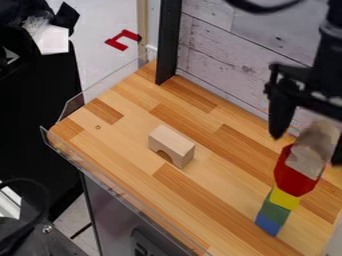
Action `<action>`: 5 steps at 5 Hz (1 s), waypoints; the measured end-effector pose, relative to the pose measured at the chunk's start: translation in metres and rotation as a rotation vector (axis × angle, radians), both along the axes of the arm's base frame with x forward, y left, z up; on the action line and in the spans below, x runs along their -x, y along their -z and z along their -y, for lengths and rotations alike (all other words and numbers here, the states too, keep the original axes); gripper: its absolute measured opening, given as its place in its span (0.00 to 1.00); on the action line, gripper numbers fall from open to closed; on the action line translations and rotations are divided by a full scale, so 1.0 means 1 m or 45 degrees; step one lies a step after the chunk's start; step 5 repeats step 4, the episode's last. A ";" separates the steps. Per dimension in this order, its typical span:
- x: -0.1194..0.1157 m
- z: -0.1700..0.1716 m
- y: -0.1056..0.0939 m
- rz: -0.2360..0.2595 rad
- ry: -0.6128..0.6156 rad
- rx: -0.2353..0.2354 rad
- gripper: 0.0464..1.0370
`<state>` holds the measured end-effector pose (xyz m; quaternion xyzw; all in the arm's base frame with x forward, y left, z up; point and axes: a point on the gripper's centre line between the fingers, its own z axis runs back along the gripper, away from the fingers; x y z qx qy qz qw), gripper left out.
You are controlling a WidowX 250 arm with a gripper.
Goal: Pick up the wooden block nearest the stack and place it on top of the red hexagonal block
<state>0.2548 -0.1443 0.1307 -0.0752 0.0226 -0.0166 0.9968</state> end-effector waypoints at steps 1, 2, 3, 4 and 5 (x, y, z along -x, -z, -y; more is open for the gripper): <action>0.002 -0.007 -0.032 0.110 -0.035 0.066 0.96; 0.002 -0.019 -0.051 0.177 -0.070 0.095 0.96; -0.001 -0.037 -0.041 0.152 -0.102 0.095 0.96; -0.006 -0.059 -0.024 0.110 -0.158 0.060 0.96; -0.006 -0.059 -0.024 0.110 -0.158 0.060 0.96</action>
